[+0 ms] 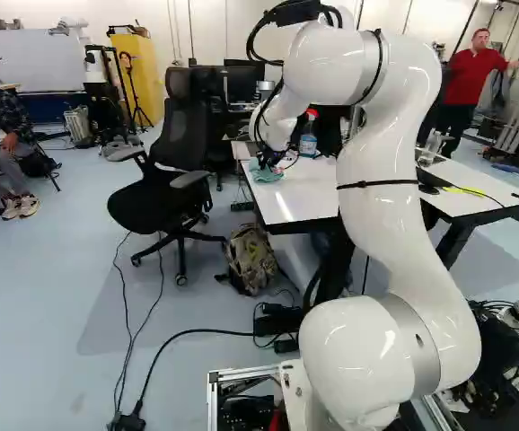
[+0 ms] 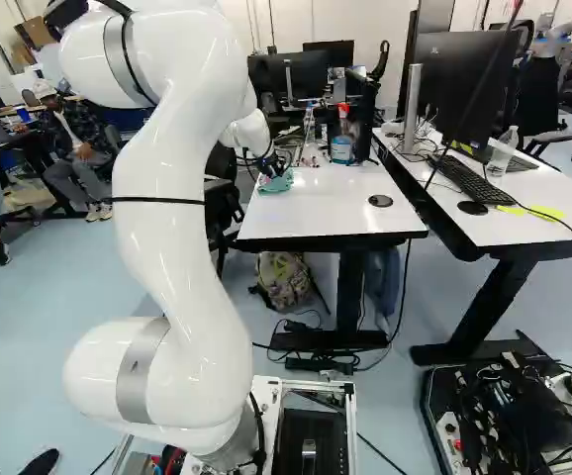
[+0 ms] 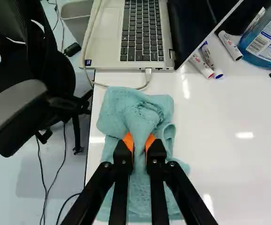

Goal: Clean the table with the green towel

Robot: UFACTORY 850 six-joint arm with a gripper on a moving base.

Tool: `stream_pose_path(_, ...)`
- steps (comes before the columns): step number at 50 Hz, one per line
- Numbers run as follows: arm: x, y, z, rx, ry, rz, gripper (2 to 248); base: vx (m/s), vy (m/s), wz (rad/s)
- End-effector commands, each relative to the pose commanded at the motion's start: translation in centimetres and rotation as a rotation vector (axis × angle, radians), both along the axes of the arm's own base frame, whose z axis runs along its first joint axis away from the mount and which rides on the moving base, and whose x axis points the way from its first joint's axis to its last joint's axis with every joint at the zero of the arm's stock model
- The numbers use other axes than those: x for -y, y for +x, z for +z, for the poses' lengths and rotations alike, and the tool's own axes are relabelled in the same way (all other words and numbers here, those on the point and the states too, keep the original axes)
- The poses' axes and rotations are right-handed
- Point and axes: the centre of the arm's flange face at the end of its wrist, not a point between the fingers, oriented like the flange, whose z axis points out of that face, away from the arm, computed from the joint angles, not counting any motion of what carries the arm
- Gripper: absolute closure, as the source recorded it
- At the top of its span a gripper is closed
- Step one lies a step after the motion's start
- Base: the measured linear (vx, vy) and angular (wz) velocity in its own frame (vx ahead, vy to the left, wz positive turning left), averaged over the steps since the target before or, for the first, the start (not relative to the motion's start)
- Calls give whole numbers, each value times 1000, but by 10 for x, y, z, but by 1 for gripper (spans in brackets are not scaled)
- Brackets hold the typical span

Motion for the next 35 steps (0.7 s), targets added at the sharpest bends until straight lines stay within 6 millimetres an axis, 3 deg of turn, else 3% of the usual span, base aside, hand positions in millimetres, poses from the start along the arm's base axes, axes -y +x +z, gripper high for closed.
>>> stream_pose_path(18,-1,-1,-1,-15,0,1,202,0,0,0)
stream_pose_path(35,-22,19,-3,4,0,30,202,0,0,0)
